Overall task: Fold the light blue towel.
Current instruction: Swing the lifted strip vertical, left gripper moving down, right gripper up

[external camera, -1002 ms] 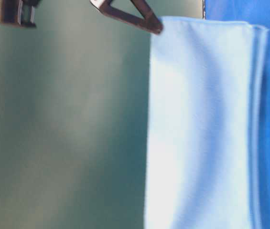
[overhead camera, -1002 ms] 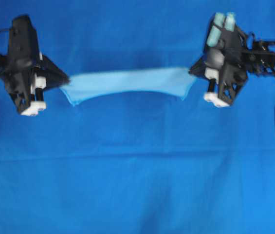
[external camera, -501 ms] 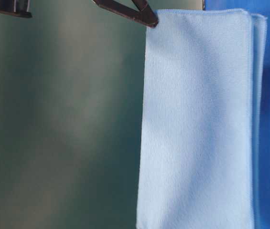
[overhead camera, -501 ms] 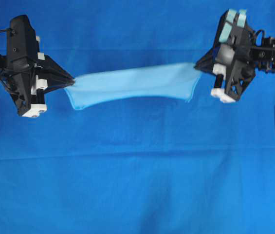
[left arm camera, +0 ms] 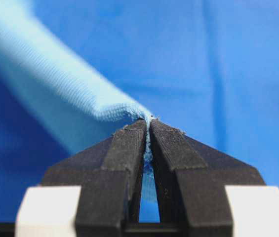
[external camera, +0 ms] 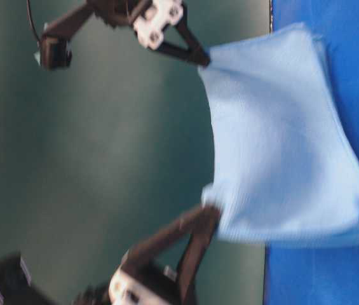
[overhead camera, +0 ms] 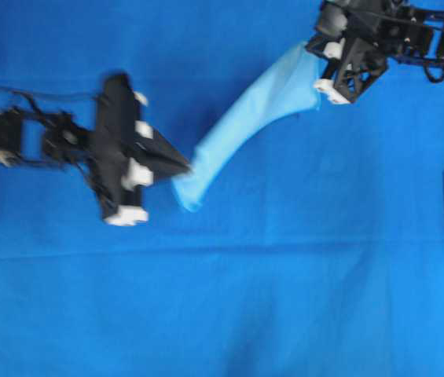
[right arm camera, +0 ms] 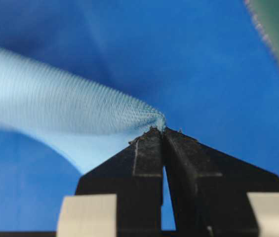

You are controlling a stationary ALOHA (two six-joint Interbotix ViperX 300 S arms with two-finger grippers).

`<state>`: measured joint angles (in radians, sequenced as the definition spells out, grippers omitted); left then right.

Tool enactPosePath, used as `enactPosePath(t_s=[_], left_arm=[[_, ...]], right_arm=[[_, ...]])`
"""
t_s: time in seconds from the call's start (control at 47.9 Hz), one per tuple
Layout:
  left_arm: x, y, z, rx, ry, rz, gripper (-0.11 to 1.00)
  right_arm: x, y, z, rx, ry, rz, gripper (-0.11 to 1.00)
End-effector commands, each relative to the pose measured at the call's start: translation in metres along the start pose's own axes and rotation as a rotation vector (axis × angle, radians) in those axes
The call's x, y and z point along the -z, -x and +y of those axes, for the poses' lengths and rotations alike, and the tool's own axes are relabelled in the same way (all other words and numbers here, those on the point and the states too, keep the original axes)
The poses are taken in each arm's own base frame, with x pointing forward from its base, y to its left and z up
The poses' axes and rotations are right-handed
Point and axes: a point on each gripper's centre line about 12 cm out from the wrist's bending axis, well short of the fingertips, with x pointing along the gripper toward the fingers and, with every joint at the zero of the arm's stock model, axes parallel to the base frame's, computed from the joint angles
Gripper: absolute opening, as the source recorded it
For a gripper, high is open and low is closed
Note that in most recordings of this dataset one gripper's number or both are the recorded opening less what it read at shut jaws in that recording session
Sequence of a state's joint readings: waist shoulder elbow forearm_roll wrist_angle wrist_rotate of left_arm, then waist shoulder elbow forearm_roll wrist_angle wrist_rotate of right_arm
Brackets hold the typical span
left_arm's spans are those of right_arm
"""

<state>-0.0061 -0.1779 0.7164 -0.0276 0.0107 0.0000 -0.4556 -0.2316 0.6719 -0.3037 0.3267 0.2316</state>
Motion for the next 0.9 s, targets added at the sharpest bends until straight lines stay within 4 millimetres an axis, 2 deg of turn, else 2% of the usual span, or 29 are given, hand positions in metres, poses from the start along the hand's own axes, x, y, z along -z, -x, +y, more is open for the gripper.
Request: enactPosePath(t_s=[0.0,0.209,0.418,0.668,0.877], left_arm=[[-0.020,-0.012,-0.008,0.018,-0.012,-0.047,0.02],[-0.044,-0.037,-0.033,0.068,-0.044,-0.097,0.02],[-0.051,-0.048,-0.054,0.107,-0.080,-0.122,0.02],[-0.047,-0.056,-0.057,0.112,-0.082,-0.124,0.02],[-0.056,-0.069,-0.058,0.110,-0.085,-0.167,0.02]], right_arm=[[-0.023,-0.002,-0.004,0.010,0.010,-0.055,0.02],[-0.052,-0.022,-0.008,0.020,0.025,-0.099,0.02],[-0.071,-0.034,-0.010,0.030,0.039,-0.119,0.02],[-0.070,-0.037,-0.014,0.038,0.034,-0.109,0.02],[-0.057,-0.029,-0.024,0.056,0.012,-0.093,0.02]])
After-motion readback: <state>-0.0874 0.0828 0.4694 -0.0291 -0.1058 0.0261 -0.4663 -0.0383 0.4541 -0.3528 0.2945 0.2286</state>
